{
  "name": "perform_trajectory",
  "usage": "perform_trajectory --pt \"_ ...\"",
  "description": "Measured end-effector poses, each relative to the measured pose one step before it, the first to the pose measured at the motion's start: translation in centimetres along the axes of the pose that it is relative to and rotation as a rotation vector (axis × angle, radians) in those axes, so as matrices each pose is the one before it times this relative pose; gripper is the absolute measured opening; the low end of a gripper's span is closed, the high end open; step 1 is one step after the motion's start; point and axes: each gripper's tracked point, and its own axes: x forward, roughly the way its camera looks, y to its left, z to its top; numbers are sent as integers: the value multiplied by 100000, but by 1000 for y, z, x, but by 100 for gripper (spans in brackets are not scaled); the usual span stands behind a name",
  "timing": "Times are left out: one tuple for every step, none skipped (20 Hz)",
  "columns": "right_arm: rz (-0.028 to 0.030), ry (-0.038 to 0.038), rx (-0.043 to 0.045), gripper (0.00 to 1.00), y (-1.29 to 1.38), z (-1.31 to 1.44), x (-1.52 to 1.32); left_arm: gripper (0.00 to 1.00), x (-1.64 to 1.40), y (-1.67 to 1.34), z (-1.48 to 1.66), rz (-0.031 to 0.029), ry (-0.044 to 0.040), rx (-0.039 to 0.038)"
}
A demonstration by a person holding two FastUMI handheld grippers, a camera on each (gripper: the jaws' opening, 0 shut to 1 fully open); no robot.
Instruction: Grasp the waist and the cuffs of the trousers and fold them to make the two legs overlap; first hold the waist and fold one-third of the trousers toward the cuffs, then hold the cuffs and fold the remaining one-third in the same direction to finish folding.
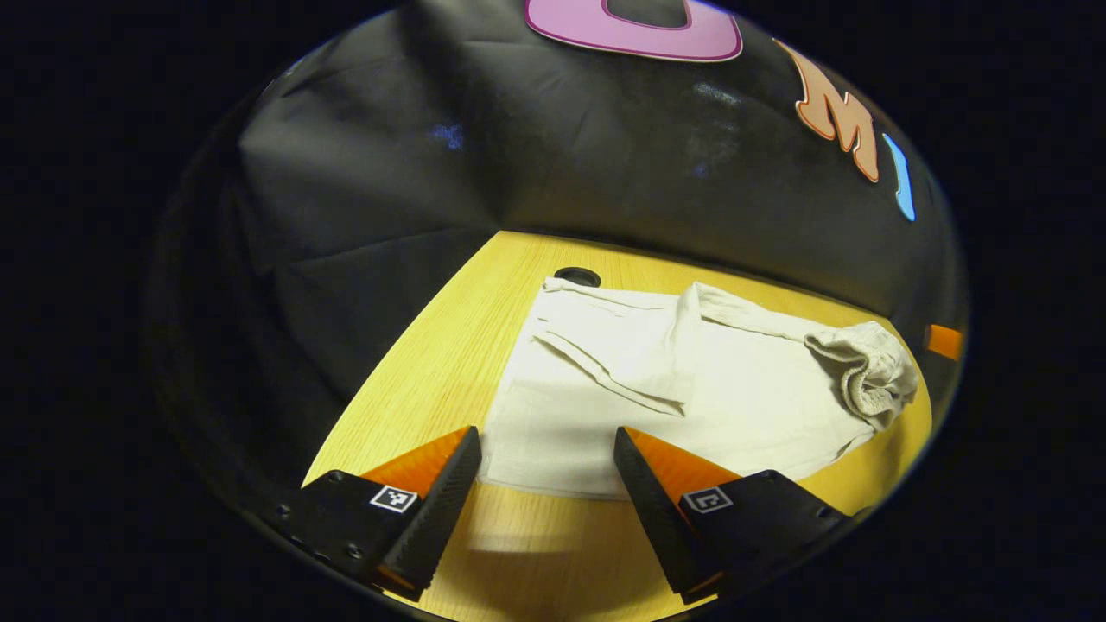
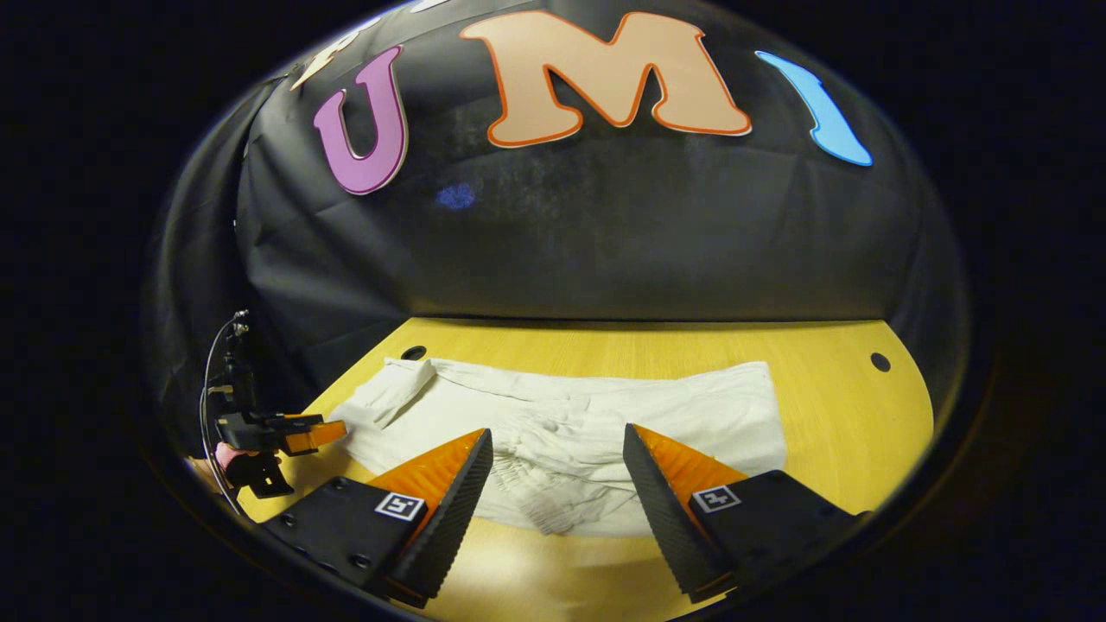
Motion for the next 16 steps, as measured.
perform_trajectory --pt "-995 -185 578 97 -498 98 -359 94 -130 57 -43 181 373 780" --pt "-1516 -182 94 97 -731 88 -346 94 -58 130 -48 391 471 750" --pt "-2075 -511 -659 97 -622 119 -363 92 -14 130 -67 248 130 533" --pt "-1664 -883 -677 97 -527 291 -416 89 60 297 -38 648 -148 406" --pt "-860 -808 -207 96 -341 224 -410 82 77 347 -179 662 451 228" --pt "-640 -989 194 96 -335 287 -520 78 -114 437 -94 873 366 286" --pt "-248 -821 507 96 -105 322 -424 74 73 137 -85 -181 -21 -35" --pt "-244 -690 472 96 -90 349 -485 71 -194 73 349 -667 -553 -668" --pt "-295 -474 108 96 -58 220 -293 55 -291 326 162 -974 -438 -833" --pt "-352 -454 -185 96 -115 70 -241 48 -230 208 187 -1476 89 -884" --pt "-436 -100 -317 96 -150 115 -316 31 -348 311 71 -1276 281 -466" --pt "-257 -44 31 97 -21 80 -207 24 -437 -251 82 -1116 372 -205" --pt "-99 29 455 97 -28 -51 -145 10 -220 -42 323 103 -118 -151" --pt "-68 93 559 96 -34 -92 -311 4 246 -360 -98 27 -162 -25" --pt "-253 -26 137 96 -175 -175 -223 0 126 -179 -39 32 -81 -948" --pt "-416 42 -36 97 -125 -147 -317 0 -61 -277 23 -176 67 -2218"
